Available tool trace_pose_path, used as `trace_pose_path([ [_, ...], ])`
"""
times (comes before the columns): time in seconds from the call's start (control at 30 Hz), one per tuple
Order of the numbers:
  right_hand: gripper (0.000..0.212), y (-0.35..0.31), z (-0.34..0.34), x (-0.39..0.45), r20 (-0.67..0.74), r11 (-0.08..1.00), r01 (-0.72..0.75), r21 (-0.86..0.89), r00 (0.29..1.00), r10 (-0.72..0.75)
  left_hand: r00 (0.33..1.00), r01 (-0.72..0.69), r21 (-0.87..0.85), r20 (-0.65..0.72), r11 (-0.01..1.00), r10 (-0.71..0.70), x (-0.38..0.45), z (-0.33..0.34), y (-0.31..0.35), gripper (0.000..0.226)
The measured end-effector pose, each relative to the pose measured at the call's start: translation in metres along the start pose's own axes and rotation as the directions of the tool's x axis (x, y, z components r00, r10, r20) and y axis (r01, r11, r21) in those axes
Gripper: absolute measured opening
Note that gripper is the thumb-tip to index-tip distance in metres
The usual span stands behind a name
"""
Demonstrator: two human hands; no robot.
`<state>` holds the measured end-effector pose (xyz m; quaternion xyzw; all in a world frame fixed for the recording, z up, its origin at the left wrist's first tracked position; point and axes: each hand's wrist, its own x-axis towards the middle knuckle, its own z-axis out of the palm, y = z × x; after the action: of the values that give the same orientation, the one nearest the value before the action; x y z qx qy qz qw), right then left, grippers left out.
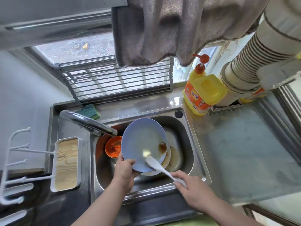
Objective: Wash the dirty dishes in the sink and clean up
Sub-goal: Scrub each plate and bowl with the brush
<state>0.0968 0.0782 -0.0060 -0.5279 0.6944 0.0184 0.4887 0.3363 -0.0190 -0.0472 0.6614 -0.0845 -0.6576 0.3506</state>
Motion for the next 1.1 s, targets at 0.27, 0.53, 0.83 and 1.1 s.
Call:
trace_pose_path([
  [0.27, 0.027, -0.029, -0.006, 0.066, -0.139, 0.986, -0.015, 0.167, 0.99, 0.038, 0.996, 0.08, 0.009, -0.044, 0.997, -0.079, -0.019, -0.003, -0.01, 0.031],
  [0.53, 0.023, -0.051, 0.036, 0.024, 0.003, 0.971, 0.078, 0.226, 0.997, -0.081, 0.979, 0.176, 0.004, -0.103, 0.984, -0.175, -0.009, -0.005, -0.013, 0.037],
  [0.83, 0.013, -0.026, 0.007, 0.007, 0.018, 0.987, -0.065, 0.147, 0.998, 0.063, 0.986, 0.137, -0.023, -0.095, 0.99, -0.139, 0.0, -0.009, 0.0, 0.037],
  [1.1, 0.015, -0.022, -0.014, 0.069, -0.14, 0.99, -0.064, 0.127, 0.987, 0.082, 0.975, 0.205, 0.006, -0.091, 0.979, -0.203, -0.011, -0.002, -0.012, 0.046],
])
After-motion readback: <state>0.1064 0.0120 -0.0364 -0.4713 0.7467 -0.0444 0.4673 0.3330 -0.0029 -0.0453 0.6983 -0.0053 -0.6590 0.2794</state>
